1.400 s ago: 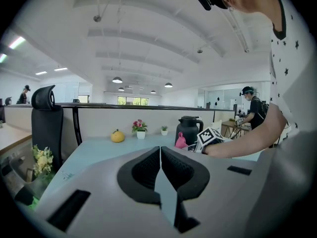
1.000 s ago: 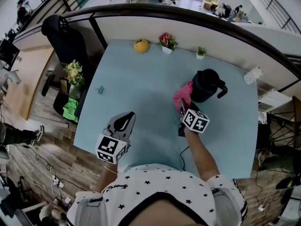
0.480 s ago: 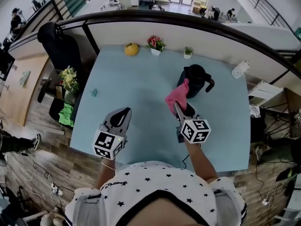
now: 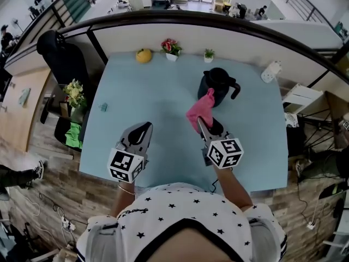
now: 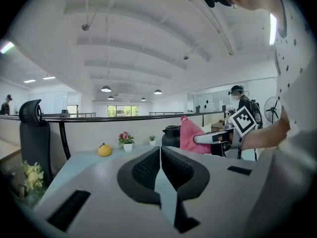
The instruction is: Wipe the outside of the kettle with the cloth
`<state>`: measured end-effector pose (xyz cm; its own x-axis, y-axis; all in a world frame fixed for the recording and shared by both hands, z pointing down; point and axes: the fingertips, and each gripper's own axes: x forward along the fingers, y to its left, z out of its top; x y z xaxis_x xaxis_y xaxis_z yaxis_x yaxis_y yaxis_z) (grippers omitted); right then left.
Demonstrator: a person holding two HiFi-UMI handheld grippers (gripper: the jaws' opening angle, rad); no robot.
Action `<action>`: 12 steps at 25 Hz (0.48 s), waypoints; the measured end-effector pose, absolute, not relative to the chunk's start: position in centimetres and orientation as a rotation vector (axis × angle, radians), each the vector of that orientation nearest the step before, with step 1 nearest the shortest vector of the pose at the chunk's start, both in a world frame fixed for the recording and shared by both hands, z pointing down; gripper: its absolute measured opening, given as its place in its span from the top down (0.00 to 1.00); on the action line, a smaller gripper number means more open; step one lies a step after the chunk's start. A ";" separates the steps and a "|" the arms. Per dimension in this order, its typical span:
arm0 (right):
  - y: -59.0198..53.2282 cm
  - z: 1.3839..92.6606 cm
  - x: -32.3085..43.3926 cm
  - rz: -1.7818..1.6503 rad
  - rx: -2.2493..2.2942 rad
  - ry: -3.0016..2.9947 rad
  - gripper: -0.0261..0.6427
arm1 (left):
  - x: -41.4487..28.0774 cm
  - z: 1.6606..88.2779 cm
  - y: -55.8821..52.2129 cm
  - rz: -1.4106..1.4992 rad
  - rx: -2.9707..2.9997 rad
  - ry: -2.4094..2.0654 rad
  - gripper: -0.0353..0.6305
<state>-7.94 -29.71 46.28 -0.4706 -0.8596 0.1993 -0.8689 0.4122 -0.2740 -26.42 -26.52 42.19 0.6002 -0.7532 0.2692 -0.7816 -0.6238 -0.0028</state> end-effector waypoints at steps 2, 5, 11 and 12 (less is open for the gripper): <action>-29.6 46.3 -8.1 0.544 1.586 -2.625 0.76 | -26.4 42.3 -26.5 0.376 2.703 -1.306 0.90; -29.3 46.2 -8.4 0.556 1.573 -2.632 0.76 | -26.5 42.3 -26.3 0.378 2.700 -1.308 0.90; -29.0 46.2 -8.8 0.564 1.562 -2.640 0.76 | -26.7 42.3 -26.0 0.370 2.698 -1.306 0.90; -29.0 46.2 -8.9 0.573 1.562 -2.641 0.76 | -26.7 42.3 -26.0 0.368 2.698 -1.305 0.90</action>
<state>-8.86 -28.97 46.19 -0.4992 -0.8430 0.2005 -0.8503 0.4321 -0.3004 -26.65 -25.98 42.32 0.5981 -0.7546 0.2698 -0.7843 -0.6204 0.0035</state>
